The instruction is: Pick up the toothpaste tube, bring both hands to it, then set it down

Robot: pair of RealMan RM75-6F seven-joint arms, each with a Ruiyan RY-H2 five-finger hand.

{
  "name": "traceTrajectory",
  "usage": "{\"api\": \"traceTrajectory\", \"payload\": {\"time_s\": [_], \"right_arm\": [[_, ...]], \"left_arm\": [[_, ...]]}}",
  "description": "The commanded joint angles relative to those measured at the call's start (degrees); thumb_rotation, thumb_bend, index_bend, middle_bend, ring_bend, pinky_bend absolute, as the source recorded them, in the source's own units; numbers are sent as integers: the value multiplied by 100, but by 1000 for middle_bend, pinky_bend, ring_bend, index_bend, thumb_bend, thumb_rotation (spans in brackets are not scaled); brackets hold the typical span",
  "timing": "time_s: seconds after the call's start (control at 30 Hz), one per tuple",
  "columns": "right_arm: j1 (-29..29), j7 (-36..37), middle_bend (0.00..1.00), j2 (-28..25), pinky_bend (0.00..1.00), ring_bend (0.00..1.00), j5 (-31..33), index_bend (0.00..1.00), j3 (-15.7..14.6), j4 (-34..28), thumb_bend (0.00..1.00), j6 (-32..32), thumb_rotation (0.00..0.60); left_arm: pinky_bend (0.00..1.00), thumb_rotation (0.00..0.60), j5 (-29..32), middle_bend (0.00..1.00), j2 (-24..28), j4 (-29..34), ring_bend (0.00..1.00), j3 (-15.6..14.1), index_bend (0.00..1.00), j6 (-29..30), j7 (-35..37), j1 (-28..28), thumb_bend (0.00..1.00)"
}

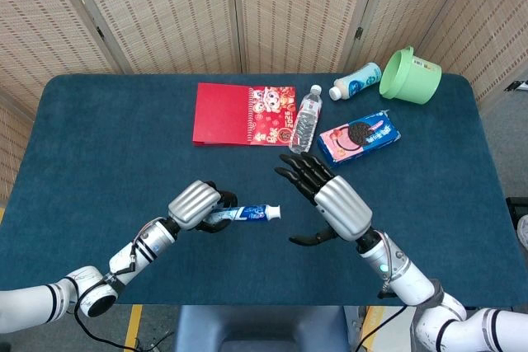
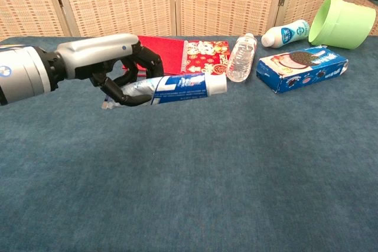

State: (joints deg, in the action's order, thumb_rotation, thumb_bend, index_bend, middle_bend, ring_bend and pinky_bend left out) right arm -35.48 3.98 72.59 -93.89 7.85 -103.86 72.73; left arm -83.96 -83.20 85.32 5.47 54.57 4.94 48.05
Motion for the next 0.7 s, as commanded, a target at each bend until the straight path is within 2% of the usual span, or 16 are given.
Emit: {"api": "traceTrajectory", "payload": {"time_s": [0.03, 0.13, 0.27, 0.4, 0.47, 0.6, 0.7], "right_arm": [[121, -60, 0, -175, 0, 0, -43, 0, -41, -71, 0, 110, 1], [217, -66, 0, -312, 0, 0, -62, 0, -70, -104, 0, 193, 0], [316, -21, 0, -443, 0, 0, -37, 0, -85, -109, 0, 259, 1], [386, 63, 0, -512, 0, 0, -25, 0, -82, -75, 0, 313, 0], [419, 86, 0, -546, 0, 0, -16, 0, -85, -55, 0, 328, 1], [482, 86, 0, -622, 0, 0, -6, 0, -88, -38, 0, 359, 1], [540, 54, 0, -704, 0, 0, 10, 0, -94, -38, 0, 380, 1]], "left_arm": [[476, 600, 1037, 857, -103, -101, 725, 103, 707, -575, -859, 40, 597], [472, 600, 1624, 844, -247, -150, 712, 224, 689, -584, -1310, 30, 598], [448, 600, 2160, 774, -392, -205, 649, 293, 627, -553, -1774, 41, 590], [408, 600, 2522, 655, -531, -242, 544, 348, 515, -466, -2084, 51, 504], [357, 600, 2679, 575, -562, -251, 466, 360, 431, -517, -2134, 58, 463], [155, 600, 3060, 312, -451, -158, 165, 361, 129, -723, -2300, 121, 357], [93, 600, 3170, 195, -382, -80, 68, 398, 16, -668, -2299, 99, 326]]}}
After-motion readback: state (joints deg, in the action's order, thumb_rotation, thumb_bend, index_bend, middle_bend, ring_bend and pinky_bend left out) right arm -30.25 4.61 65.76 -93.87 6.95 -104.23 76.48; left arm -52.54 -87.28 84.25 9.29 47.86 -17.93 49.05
